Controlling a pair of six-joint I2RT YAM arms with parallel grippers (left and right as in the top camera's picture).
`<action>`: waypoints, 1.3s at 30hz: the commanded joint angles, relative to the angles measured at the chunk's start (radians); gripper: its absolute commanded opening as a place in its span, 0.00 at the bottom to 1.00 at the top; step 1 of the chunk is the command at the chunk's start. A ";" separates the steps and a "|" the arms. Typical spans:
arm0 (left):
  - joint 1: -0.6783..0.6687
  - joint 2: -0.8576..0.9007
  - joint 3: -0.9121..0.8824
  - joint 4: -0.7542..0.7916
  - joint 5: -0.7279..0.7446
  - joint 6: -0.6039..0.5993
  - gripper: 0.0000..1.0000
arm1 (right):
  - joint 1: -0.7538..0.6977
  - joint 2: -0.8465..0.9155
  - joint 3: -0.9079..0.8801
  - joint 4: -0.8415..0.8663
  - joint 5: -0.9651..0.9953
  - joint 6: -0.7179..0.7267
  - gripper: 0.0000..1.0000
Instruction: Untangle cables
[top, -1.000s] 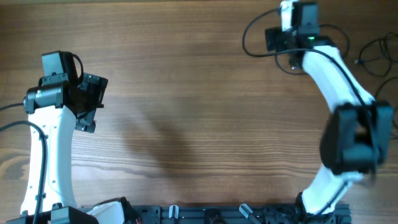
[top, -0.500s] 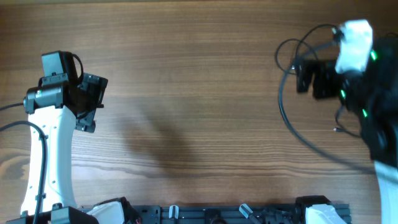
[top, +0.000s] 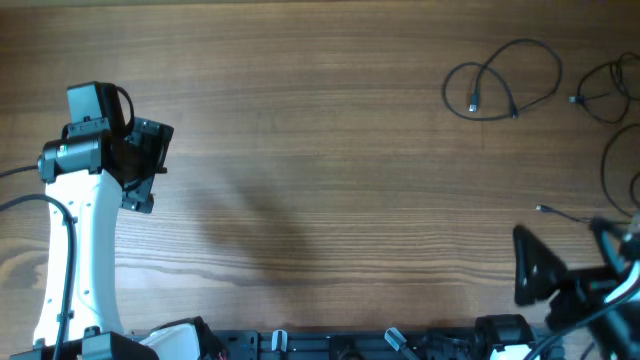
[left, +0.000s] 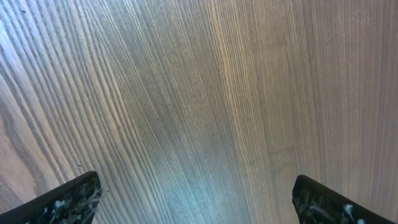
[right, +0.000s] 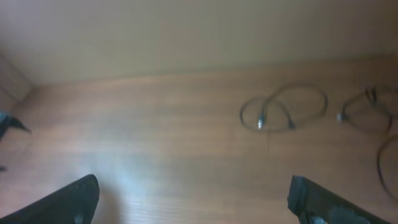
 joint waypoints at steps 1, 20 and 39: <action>0.005 -0.011 0.004 0.000 0.001 0.020 1.00 | 0.000 -0.010 -0.002 -0.122 -0.016 0.017 1.00; 0.005 -0.011 0.004 0.000 0.001 0.020 1.00 | 0.000 -0.007 -0.004 -0.248 -0.016 0.302 1.00; 0.005 -0.011 0.004 0.000 0.001 0.020 1.00 | 0.000 -0.007 -0.004 -0.248 -0.016 0.302 1.00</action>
